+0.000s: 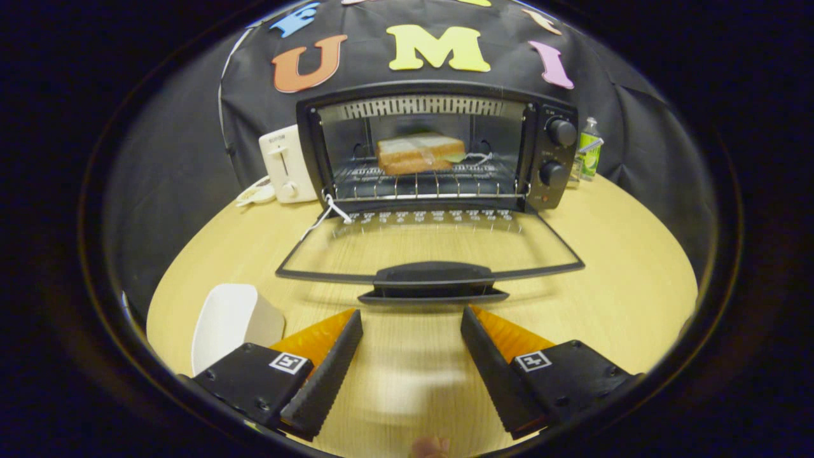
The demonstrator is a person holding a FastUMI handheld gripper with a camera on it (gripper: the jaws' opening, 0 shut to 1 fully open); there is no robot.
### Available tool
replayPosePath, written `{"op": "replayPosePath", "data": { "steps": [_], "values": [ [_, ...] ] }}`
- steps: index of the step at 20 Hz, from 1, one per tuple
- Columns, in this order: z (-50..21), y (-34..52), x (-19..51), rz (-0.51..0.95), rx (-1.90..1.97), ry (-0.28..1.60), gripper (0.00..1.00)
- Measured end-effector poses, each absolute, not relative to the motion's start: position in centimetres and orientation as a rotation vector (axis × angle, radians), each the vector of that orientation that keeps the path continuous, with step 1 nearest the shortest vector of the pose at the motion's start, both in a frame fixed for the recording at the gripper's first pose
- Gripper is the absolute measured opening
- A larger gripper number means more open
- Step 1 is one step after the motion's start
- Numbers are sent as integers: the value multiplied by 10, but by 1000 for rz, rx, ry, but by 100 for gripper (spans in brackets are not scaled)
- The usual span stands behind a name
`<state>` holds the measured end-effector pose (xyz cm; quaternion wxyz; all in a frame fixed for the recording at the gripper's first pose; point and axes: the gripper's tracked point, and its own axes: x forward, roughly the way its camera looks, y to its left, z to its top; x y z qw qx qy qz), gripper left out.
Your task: Open the toaster oven, put the food inside, and close the toaster oven door.
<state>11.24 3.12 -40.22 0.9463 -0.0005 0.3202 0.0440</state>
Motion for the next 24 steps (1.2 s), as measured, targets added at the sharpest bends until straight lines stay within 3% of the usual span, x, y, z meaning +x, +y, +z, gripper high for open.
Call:
{"op": "replayPosePath", "data": {
  "steps": [9, 24],
  "values": [
    [-401, 31, 113, 41, -4, 628, 100],
    [-340, 30, 129, 43, -108, 296, 100]
  ]
}}
